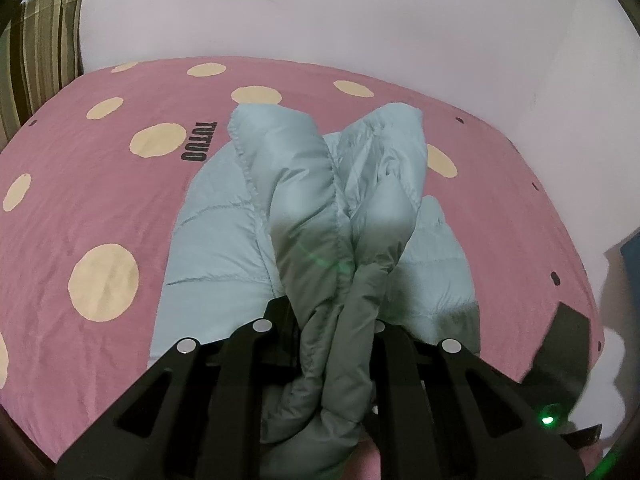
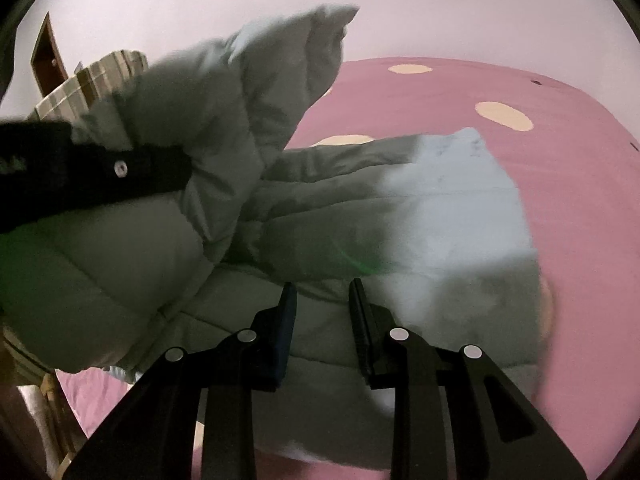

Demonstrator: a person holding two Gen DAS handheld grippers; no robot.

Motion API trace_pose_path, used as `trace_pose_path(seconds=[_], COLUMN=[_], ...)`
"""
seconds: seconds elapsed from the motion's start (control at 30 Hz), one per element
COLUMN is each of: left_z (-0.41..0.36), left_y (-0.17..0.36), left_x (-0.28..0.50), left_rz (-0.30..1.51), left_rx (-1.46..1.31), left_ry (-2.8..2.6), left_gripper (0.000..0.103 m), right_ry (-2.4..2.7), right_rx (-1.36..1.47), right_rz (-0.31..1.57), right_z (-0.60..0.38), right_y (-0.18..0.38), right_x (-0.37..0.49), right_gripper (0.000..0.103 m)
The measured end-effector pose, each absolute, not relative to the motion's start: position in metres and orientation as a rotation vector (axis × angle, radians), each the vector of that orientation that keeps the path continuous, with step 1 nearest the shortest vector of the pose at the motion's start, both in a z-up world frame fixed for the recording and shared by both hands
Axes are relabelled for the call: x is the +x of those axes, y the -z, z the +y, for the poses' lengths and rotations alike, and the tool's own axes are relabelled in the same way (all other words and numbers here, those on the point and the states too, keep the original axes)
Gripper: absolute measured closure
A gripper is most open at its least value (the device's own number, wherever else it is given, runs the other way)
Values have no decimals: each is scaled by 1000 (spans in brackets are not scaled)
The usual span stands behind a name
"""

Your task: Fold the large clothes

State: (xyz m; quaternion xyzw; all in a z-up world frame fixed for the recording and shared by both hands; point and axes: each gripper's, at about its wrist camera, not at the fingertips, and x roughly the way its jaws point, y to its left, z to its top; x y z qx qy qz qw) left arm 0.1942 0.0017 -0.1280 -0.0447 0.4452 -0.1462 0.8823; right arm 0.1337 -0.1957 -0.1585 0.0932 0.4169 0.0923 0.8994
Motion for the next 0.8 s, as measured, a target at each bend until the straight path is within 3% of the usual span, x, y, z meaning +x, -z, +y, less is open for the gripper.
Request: trace_pose_path(seconds=[0.8], left_z=[-79], left_y=[199], left_x=[207], left_rz=[989], left_rx=[72], left_ry=[329], left_gripper=[90], right_ry=[27], right_rx=[335], right_rz=[841], right_z=[-299], right_y=[153], right_x=[96], right_gripper=[75])
